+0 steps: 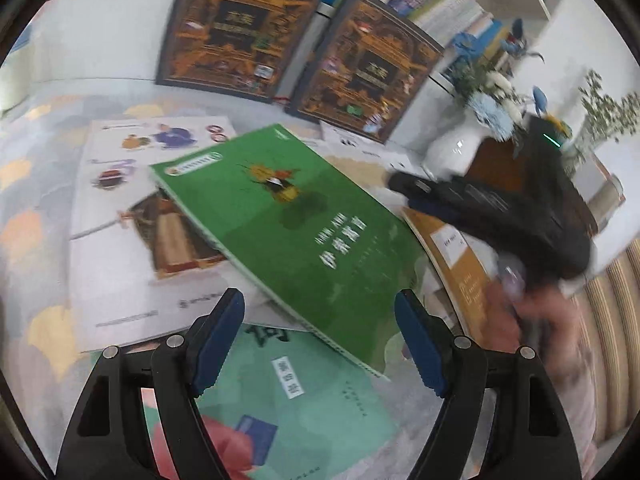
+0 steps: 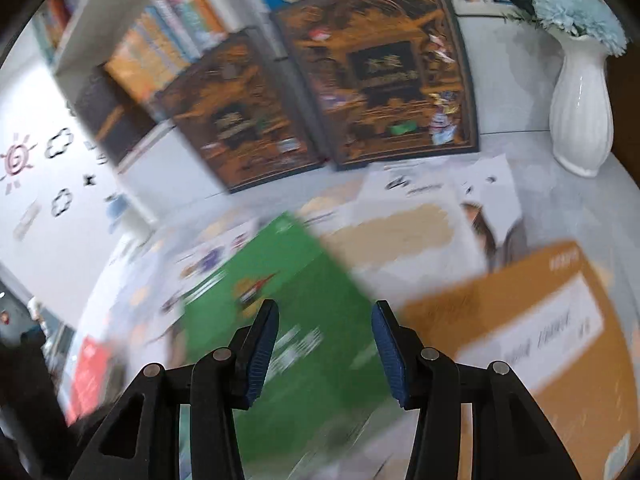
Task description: Organize books
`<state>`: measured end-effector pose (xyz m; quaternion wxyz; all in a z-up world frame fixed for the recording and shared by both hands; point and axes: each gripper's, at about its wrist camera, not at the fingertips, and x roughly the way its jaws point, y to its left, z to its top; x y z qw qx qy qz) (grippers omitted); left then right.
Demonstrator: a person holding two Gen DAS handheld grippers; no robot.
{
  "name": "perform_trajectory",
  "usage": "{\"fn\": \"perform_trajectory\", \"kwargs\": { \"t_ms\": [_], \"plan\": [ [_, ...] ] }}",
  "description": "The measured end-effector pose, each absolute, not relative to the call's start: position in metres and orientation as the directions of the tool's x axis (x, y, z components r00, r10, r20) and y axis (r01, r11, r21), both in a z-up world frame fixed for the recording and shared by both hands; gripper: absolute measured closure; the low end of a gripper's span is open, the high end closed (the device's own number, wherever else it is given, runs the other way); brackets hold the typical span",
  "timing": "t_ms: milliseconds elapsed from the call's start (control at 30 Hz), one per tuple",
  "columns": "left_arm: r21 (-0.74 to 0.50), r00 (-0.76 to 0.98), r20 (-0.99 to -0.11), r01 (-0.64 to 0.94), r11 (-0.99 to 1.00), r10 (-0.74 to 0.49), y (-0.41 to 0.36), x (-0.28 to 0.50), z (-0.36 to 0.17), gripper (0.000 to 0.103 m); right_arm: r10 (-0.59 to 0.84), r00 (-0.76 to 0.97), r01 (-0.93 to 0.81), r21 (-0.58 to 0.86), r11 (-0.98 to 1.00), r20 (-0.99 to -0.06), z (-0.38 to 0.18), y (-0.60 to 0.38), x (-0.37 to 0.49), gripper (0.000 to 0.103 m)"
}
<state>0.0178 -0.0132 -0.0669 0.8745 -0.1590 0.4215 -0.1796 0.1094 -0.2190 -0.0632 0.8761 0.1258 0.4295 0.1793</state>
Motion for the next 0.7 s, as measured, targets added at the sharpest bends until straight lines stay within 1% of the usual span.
{"fn": "perform_trajectory", "kwargs": {
  "t_ms": [100, 167, 200, 233, 267, 367, 467, 600, 700],
  "plan": [
    [-0.410, 0.570, -0.685, 0.213, 0.887, -0.454, -0.019, 0.017, -0.073, 0.027, 0.439, 0.493, -0.167, 0.413, 0.895, -0.751, -0.083, -0.220, 0.141, 0.056],
    [-0.411, 0.559, -0.697, 0.200, 0.889, -0.448, -0.017, 0.020, -0.078, 0.027, 0.450, 0.498, -0.190, 0.413, 0.891, -0.741, -0.083, -0.219, 0.143, 0.055],
    [-0.429, 0.553, -0.693, 0.198, 0.881, -0.462, -0.015, 0.022, -0.078, 0.027, 0.469, 0.478, -0.210, 0.422, 0.882, -0.743, -0.083, -0.214, 0.141, 0.053],
    [-0.441, 0.551, -0.689, 0.197, 0.875, -0.471, -0.012, 0.023, -0.078, 0.027, 0.467, 0.463, -0.229, 0.407, 0.884, -0.754, -0.082, -0.208, 0.138, 0.053],
    [-0.432, 0.551, -0.697, 0.190, 0.882, -0.460, -0.011, 0.023, -0.077, 0.026, 0.464, 0.449, -0.247, 0.394, 0.886, -0.764, -0.083, -0.205, 0.137, 0.053],
    [-0.342, 0.568, -0.738, 0.148, 0.928, -0.363, -0.006, 0.022, -0.074, 0.026, 0.445, 0.404, -0.304, 0.341, 0.889, -0.800, -0.080, -0.188, 0.120, 0.052],
    [-0.304, 0.548, -0.773, 0.123, 0.945, -0.320, 0.005, 0.021, -0.073, 0.026, 0.483, 0.347, -0.323, 0.381, 0.866, -0.804, -0.080, -0.185, 0.098, 0.053],
    [-0.322, 0.487, -0.799, 0.150, 0.935, -0.353, 0.020, 0.003, -0.069, 0.026, 0.524, 0.287, -0.327, 0.432, 0.841, -0.802, -0.084, -0.181, 0.061, 0.053],
    [-0.337, 0.433, -0.813, 0.197, 0.920, -0.390, 0.028, -0.034, -0.076, 0.026, 0.540, 0.257, -0.318, 0.457, 0.830, -0.801, -0.087, -0.180, 0.026, 0.053]
  ]
}}
